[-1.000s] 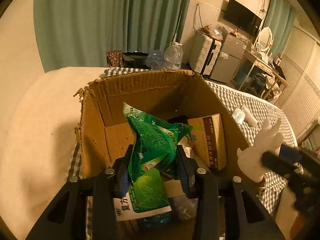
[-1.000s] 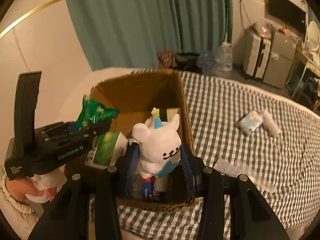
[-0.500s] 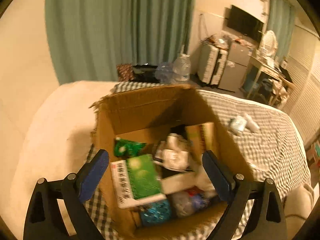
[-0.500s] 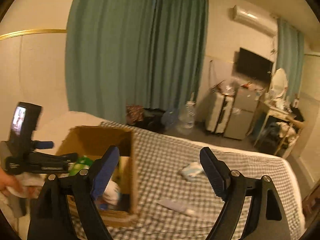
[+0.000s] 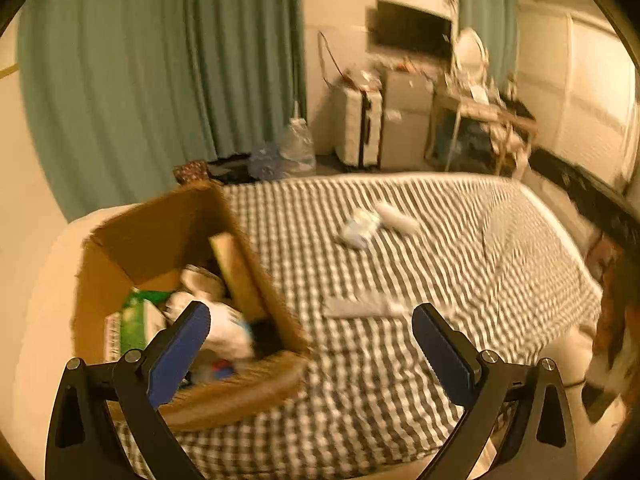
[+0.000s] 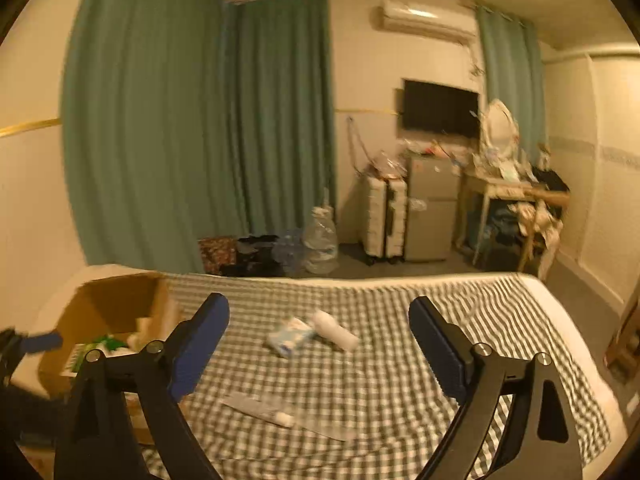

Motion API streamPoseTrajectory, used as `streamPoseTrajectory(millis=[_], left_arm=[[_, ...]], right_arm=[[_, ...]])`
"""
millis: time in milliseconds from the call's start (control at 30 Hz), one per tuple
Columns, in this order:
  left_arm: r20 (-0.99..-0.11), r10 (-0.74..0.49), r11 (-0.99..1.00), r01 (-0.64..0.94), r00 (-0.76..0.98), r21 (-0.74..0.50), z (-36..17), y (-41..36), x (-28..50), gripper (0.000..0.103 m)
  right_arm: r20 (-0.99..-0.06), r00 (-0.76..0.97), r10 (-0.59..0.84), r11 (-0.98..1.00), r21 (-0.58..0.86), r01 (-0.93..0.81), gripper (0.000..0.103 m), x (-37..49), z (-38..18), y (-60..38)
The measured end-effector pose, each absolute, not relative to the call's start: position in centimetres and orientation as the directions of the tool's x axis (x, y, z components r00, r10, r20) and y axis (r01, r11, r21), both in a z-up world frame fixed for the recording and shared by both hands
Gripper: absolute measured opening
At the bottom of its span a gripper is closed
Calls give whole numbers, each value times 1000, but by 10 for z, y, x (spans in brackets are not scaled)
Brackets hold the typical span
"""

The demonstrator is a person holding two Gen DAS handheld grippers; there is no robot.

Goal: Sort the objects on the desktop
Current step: 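Move both tools back over the bed toward the tissue pack and white bottle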

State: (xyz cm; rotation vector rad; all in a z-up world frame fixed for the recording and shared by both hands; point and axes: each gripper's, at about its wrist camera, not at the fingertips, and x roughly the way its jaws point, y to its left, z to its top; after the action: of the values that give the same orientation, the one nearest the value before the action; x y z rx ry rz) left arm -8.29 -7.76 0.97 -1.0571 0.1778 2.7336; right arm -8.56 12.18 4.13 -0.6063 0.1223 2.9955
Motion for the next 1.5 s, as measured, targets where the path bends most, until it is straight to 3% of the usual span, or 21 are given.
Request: streamPoseTrajectory(millis=[200, 400, 600, 800, 1000, 1167, 1233, 1300, 1367, 1400, 1467, 1500], left_arm=[[-747, 172, -960, -279, -642, 19, -32, -20, -106, 103], [-756, 144, -963, -266, -639, 41, -57, 10, -145, 103], [-753, 127, -969, -242, -646, 45, -88, 25, -193, 103], [-815, 8, -981, -164, -580, 108, -132, 40, -244, 103], [-803, -24, -975, -164, -596, 150, -154, 56, -289, 103], [-762, -98, -936, -201, -640, 289, -174, 73, -327, 103], [-757, -79, -926, -233, -649, 297, -180, 78, -335, 103], [-766, -48, -926, -259, -641, 275, -183, 79, -343, 103], [-811, -16, -946, -253, -585, 202, -189, 73, -353, 103], [-842, 30, -968, -226, -538, 110, -189, 63, -360, 103], [-865, 90, -982, -186, -494, 4, -191, 50, -366, 99], [-856, 87, -980, -196, -509, 17, -189, 50, -362, 94]], right_arm=[[-481, -872, 88, -983, 97, -153, 92, -111, 3, 177], [-558, -829, 38, -972, 172, -160, 92, -137, -53, 208], [-577, -816, 13, -952, 243, -186, 92, -165, -84, 231], [-585, -811, 19, -988, 113, -105, 92, -200, -95, 220], [-641, -765, -69, -997, 27, 67, 92, -253, -120, 205], [-611, -783, -118, -990, 8, 143, 90, -290, -127, 199], [-611, -774, -164, -981, 21, 191, 87, -308, -133, 197], [-652, -724, -225, -970, 83, 227, 72, -325, -144, 197], [-701, -651, -290, -955, 171, 242, 58, -343, -159, 198], [-710, -630, -316, -947, 200, 249, 54, -348, -164, 197], [-716, -586, -379, -925, 265, 274, 53, -356, -173, 195], [-717, -581, -385, -922, 274, 274, 53, -357, -174, 194]])
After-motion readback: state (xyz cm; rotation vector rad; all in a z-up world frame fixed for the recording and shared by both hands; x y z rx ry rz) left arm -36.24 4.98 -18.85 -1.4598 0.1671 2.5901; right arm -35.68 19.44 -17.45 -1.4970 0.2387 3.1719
